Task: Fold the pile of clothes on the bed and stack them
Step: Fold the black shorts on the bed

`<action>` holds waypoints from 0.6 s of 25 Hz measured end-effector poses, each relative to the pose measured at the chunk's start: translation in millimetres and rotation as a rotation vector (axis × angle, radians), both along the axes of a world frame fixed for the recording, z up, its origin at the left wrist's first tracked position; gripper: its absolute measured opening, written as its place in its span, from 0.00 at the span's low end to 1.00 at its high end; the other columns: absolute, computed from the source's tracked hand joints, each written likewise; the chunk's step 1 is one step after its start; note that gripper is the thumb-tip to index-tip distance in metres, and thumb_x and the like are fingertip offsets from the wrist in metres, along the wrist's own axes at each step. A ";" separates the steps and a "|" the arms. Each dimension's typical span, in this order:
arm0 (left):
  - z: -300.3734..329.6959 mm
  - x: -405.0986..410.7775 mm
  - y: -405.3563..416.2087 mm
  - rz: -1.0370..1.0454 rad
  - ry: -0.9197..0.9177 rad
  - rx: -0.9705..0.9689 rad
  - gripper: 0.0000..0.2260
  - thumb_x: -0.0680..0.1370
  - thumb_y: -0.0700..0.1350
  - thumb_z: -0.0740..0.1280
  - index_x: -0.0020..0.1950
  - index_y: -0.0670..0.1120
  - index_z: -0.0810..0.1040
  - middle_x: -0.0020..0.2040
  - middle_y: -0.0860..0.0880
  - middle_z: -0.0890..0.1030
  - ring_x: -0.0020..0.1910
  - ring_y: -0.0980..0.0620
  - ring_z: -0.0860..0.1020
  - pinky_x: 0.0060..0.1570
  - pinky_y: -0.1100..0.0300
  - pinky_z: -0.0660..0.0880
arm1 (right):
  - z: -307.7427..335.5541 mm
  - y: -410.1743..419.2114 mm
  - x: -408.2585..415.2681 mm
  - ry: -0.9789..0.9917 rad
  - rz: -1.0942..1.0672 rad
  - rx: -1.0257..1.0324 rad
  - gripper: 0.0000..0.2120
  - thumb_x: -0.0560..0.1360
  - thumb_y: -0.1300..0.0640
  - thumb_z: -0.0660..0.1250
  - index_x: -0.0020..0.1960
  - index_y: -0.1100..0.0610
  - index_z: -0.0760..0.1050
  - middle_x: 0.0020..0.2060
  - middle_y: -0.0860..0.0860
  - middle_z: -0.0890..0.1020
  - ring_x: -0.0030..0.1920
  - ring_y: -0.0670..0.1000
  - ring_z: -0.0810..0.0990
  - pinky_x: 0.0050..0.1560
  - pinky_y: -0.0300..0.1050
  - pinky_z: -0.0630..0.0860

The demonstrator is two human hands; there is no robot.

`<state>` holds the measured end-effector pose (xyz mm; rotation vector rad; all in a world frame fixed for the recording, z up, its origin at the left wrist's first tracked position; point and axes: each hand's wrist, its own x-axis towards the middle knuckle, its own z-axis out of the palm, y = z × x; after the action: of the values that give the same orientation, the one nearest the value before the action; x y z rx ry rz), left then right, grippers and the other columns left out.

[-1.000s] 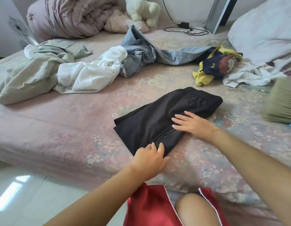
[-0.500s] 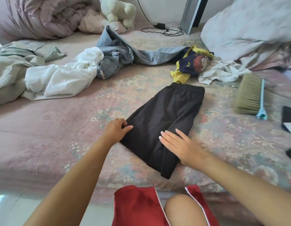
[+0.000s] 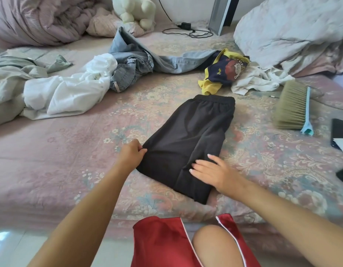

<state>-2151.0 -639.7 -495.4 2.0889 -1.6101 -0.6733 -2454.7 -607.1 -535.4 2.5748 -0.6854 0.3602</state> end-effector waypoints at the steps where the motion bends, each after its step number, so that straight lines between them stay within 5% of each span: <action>1: 1.9 -0.7 10.7 -0.010 -0.023 0.019 0.08 0.78 0.43 0.66 0.43 0.41 0.71 0.38 0.47 0.73 0.41 0.47 0.73 0.36 0.57 0.65 | 5.5 -6.8 -8.7 0.015 0.013 -0.013 0.28 0.71 0.71 0.50 0.63 0.55 0.76 0.58 0.51 0.81 0.62 0.52 0.78 0.64 0.54 0.65; 5: 9.8 -10.3 69.7 -0.287 0.033 0.331 0.14 0.78 0.45 0.66 0.35 0.43 0.69 0.25 0.50 0.75 0.25 0.54 0.74 0.26 0.63 0.68 | 21.0 -23.8 -39.1 -0.019 0.013 0.061 0.34 0.63 0.75 0.52 0.63 0.52 0.71 0.59 0.56 0.74 0.60 0.58 0.70 0.63 0.55 0.64; 7: 7.1 -9.1 87.5 -0.427 0.023 0.441 0.14 0.79 0.48 0.65 0.37 0.44 0.68 0.26 0.51 0.77 0.24 0.54 0.77 0.27 0.62 0.73 | 22.3 -17.9 -41.0 -0.041 0.019 0.124 0.32 0.64 0.75 0.51 0.62 0.53 0.72 0.56 0.55 0.72 0.55 0.57 0.70 0.60 0.54 0.66; 8: 5.9 -5.2 91.6 -0.424 -0.025 0.368 0.12 0.79 0.50 0.65 0.41 0.44 0.69 0.31 0.50 0.78 0.29 0.52 0.79 0.32 0.59 0.76 | 21.4 -13.3 -41.5 -0.055 0.032 0.170 0.31 0.65 0.75 0.53 0.61 0.53 0.75 0.54 0.54 0.73 0.54 0.56 0.70 0.59 0.52 0.66; 10: -0.9 12.9 88.6 -0.499 -0.361 -0.122 0.07 0.78 0.48 0.63 0.52 0.46 0.70 0.45 0.51 0.76 0.40 0.47 0.81 0.38 0.55 0.79 | 19.8 -1.8 -44.0 -0.117 0.034 0.293 0.23 0.70 0.73 0.58 0.59 0.54 0.78 0.52 0.54 0.78 0.54 0.54 0.72 0.58 0.48 0.66; 12: -12.8 30.8 84.0 -0.733 -0.660 -0.519 0.22 0.70 0.40 0.60 0.64 0.46 0.68 0.59 0.48 0.73 0.50 0.44 0.80 0.44 0.54 0.79 | 21.6 13.5 -47.2 -0.254 -0.010 0.444 0.17 0.75 0.68 0.61 0.57 0.55 0.80 0.50 0.51 0.81 0.53 0.49 0.74 0.58 0.44 0.67; 15: -23.1 30.9 85.4 -1.024 -0.736 -0.599 0.32 0.67 0.38 0.55 0.73 0.47 0.67 0.72 0.43 0.68 0.68 0.43 0.70 0.64 0.48 0.68 | 25.6 40.5 -49.7 -0.438 -0.107 0.682 0.17 0.71 0.70 0.67 0.54 0.53 0.79 0.47 0.44 0.81 0.49 0.40 0.75 0.54 0.36 0.69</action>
<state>-2120.1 -554.3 -518.5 0.9917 -2.8341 0.3948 -2504.4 -566.6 -509.8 3.0981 -1.2803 0.7810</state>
